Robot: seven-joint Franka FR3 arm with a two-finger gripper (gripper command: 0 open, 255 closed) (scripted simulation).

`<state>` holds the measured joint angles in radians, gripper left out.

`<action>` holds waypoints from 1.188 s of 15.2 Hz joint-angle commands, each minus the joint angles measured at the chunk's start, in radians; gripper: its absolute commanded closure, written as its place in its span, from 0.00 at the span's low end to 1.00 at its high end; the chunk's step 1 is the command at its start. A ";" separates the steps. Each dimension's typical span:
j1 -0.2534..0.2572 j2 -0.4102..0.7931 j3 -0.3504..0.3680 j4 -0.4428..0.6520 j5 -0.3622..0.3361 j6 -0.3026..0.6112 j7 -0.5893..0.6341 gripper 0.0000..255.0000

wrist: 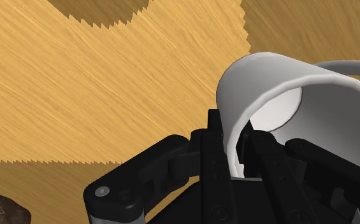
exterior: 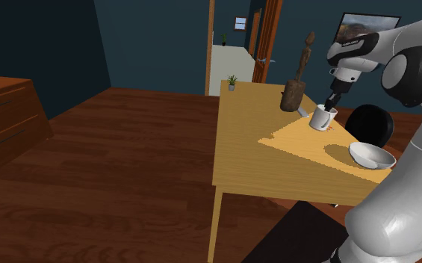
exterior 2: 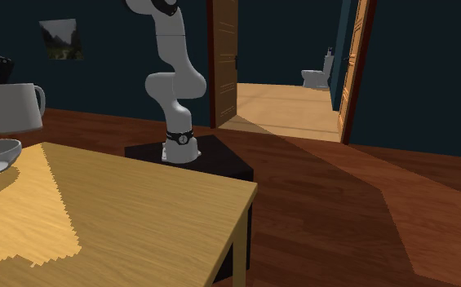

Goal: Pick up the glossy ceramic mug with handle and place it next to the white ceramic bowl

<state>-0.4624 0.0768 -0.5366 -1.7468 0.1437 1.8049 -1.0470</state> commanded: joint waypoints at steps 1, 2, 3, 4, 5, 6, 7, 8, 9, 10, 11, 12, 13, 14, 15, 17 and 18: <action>-0.009 0.008 -0.007 -0.005 0.005 0.010 -0.020 1.00; -0.009 0.009 -0.006 -0.018 0.006 0.023 -0.022 1.00; -0.009 0.010 -0.006 -0.030 0.007 0.036 -0.023 1.00; -0.009 0.012 -0.006 -0.042 0.008 0.049 -0.025 1.00; -0.009 0.013 -0.006 -0.053 0.010 0.062 -0.027 1.00; -0.009 0.015 -0.005 -0.064 0.012 0.075 -0.029 1.00; -0.009 0.018 -0.005 -0.075 0.013 0.088 -0.032 1.00; -0.009 0.020 -0.005 -0.086 0.015 0.100 -0.034 1.00; -0.009 0.023 -0.005 -0.097 0.018 0.113 -0.036 1.00; -0.009 0.026 -0.004 -0.107 0.020 0.126 -0.039 1.00; -0.009 0.029 -0.004 -0.117 0.022 0.138 -0.041 1.00; -0.009 0.032 -0.004 -0.127 0.025 0.151 -0.044 1.00; -0.010 0.036 -0.003 -0.136 0.028 0.163 -0.047 1.00; -0.010 0.040 -0.003 -0.146 0.031 0.175 -0.050 1.00; -0.010 0.044 -0.003 -0.155 0.034 0.188 -0.053 1.00; -0.011 0.053 -0.002 -0.172 0.041 0.212 -0.060 1.00; -0.012 0.058 -0.001 -0.180 0.045 0.224 -0.063 1.00</action>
<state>-0.4733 0.1293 -0.5382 -1.9187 0.1845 2.0158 -1.1060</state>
